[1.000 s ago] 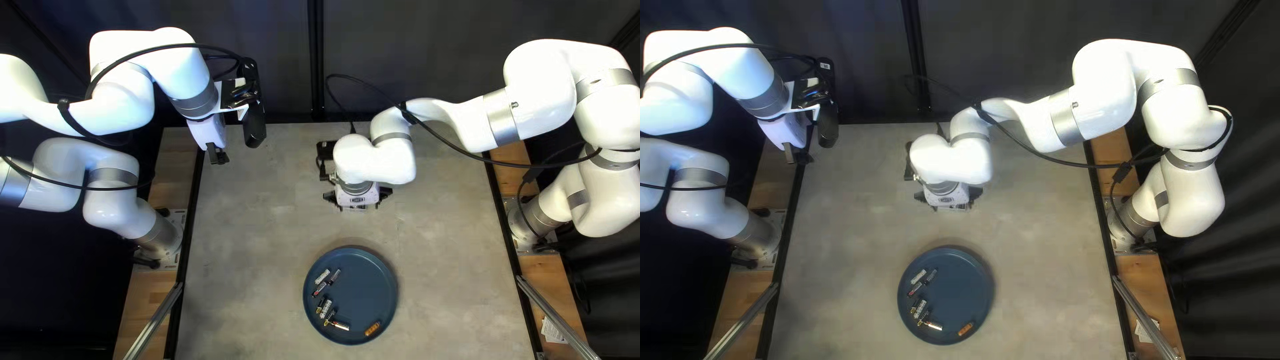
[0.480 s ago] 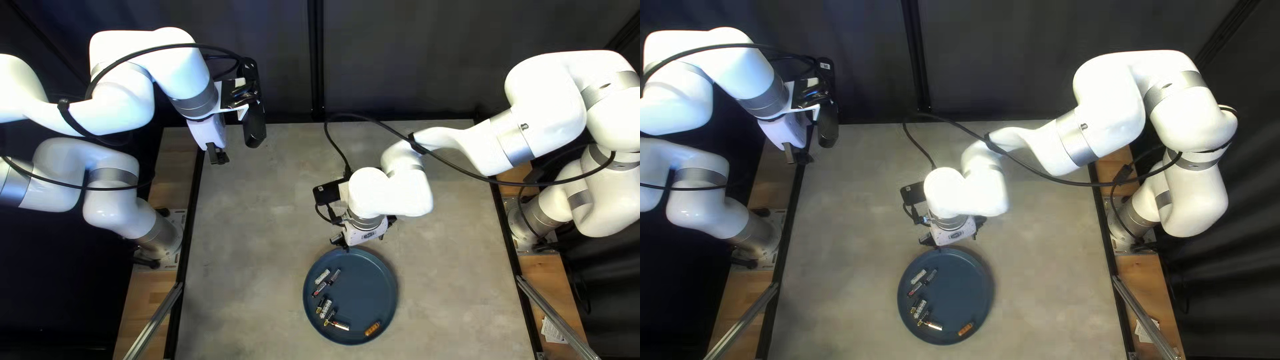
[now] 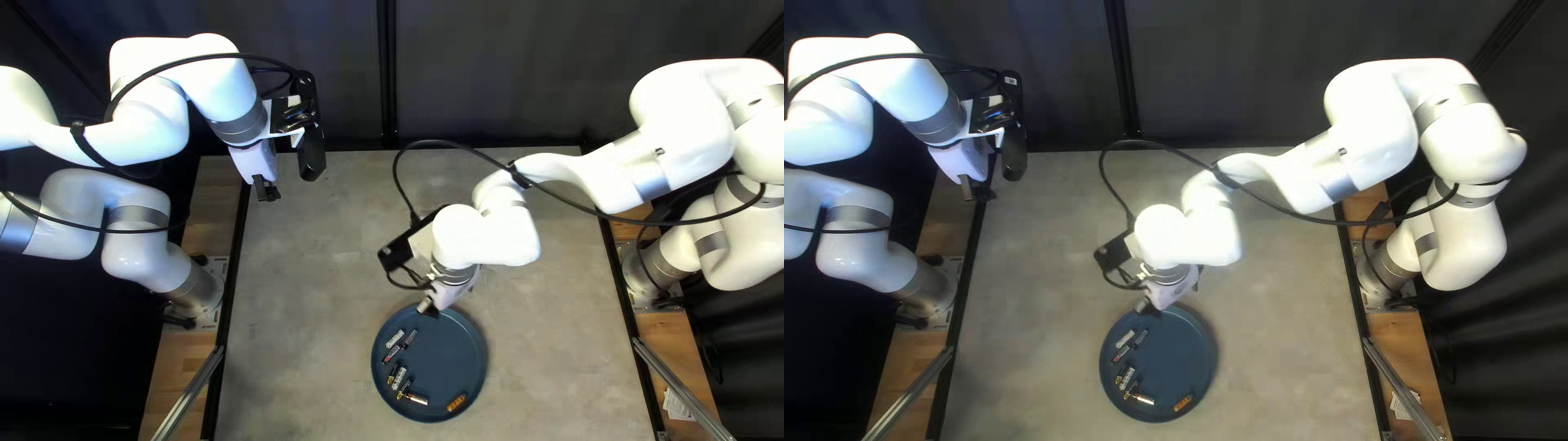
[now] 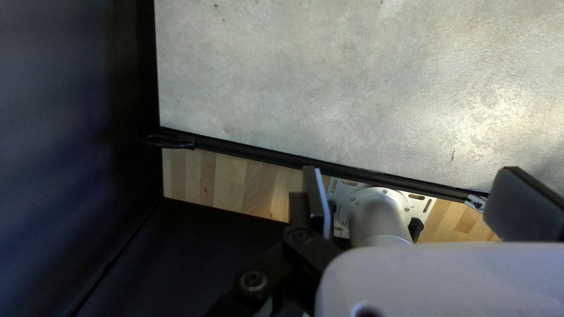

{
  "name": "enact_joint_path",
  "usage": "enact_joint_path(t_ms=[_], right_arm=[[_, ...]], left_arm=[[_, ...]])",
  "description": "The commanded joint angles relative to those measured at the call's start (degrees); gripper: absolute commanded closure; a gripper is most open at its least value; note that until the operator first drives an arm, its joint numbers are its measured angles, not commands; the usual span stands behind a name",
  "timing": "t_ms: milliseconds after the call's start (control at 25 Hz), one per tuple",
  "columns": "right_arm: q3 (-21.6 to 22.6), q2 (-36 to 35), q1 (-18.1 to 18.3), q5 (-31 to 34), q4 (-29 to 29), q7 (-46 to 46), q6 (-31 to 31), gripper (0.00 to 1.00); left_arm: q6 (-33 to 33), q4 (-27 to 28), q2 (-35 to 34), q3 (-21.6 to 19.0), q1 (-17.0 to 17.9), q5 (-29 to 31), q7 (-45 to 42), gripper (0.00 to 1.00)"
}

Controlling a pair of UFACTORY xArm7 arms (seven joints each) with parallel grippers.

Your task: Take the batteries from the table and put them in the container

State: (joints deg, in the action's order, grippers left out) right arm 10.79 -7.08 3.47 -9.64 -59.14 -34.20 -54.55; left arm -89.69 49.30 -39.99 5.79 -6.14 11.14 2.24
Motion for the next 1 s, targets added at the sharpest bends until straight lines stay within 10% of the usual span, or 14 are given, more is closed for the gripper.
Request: enact_joint_path(t_ms=[40,360,1000], right_arm=[[0.1,0.5,0.3,-0.5,0.6,1.1,0.1,0.00],[4.8,-2.4,-2.7,5.0,-0.5,24.4,2.5,0.00],[4.1,-4.4,-4.8,16.5,0.7,24.8,9.9,0.00]], left_arm=[[0.0,0.0,0.0,0.0,0.0,0.0,0.0,0.00],[0.0,0.0,0.0,0.0,0.0,0.0,0.0,0.00],[0.0,0.0,0.0,0.0,0.0,0.0,0.0,0.00]])
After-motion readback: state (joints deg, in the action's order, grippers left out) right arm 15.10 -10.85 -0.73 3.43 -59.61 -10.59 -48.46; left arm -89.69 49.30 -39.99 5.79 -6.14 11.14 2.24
